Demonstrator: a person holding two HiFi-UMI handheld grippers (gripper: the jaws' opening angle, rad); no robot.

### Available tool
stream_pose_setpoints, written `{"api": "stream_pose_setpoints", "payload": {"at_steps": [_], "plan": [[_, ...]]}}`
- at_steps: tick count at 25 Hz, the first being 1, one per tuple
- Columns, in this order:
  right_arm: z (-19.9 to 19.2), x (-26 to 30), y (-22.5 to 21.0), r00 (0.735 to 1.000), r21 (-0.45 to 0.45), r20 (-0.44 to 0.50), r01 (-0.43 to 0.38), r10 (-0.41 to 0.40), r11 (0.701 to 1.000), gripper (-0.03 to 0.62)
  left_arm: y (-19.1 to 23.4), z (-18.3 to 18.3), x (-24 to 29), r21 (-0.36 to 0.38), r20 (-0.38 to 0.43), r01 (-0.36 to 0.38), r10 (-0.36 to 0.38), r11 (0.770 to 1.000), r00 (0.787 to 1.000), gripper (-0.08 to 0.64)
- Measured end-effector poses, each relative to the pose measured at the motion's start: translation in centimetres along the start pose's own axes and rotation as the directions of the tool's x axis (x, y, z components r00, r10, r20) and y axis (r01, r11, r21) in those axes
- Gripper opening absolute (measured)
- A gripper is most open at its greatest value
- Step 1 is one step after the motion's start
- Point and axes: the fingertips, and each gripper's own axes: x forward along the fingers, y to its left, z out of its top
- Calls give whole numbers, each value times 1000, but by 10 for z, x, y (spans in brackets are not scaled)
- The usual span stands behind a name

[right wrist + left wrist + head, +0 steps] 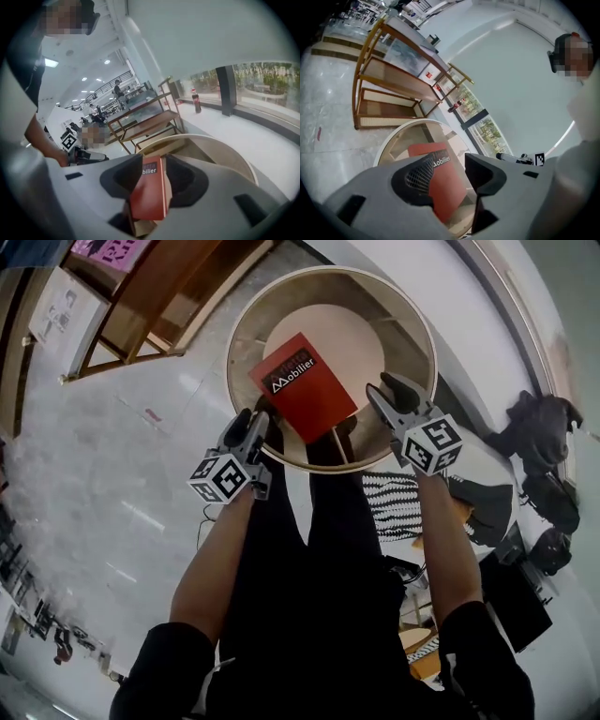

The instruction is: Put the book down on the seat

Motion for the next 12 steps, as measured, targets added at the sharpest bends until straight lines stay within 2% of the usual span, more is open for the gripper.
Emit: {"api": "stream_pose_setpoints", "payload": {"at_steps": [6, 12], "plan": [[-45, 23, -10, 989, -20, -128, -77, 74, 997, 181, 19, -49, 16, -97, -29, -65, 63, 993, 998, 225], [-77, 60, -22, 975, -13, -185, -124, 120, 992, 187, 33, -74, 30, -118, -65, -80, 73, 990, 995, 232]]}}
